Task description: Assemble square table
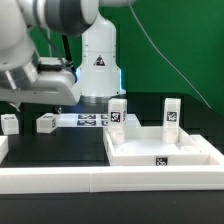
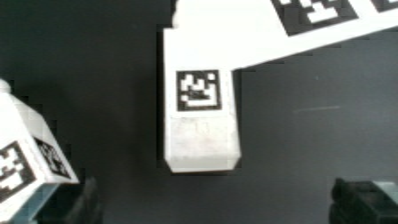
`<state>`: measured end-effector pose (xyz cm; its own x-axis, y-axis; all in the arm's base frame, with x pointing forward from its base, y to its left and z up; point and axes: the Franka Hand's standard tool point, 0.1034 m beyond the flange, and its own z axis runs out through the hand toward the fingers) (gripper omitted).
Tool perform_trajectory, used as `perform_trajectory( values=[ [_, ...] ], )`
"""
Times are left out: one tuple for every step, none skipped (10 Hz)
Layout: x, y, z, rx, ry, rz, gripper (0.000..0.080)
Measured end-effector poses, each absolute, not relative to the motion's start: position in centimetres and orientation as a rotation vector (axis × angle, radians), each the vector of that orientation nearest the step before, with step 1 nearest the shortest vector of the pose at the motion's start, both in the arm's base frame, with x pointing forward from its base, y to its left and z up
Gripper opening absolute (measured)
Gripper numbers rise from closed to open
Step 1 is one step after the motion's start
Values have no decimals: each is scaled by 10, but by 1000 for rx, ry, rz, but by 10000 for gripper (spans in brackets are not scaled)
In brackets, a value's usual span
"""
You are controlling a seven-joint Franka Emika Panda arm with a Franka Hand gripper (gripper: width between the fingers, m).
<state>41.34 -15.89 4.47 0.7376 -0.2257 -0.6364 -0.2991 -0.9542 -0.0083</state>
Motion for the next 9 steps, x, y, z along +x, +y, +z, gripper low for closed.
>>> perform_trajectory(
  values=[
    [414, -159, 44, -2829, 428, 1008, 649],
    [414, -160, 43, -2831, 429, 1005, 649],
    [412, -160, 42, -2827, 432, 1014, 649],
    [410, -161, 40, -2823, 435, 1025, 649],
    [411, -161, 39, -2829, 434, 1017, 649],
    [409, -160, 39, -2823, 436, 1028, 649],
    [403, -157, 39, -2785, 441, 1097, 649],
    [401, -159, 37, -2747, 444, 1172, 649],
    [402, -161, 35, -2731, 445, 1207, 649]
  ],
)
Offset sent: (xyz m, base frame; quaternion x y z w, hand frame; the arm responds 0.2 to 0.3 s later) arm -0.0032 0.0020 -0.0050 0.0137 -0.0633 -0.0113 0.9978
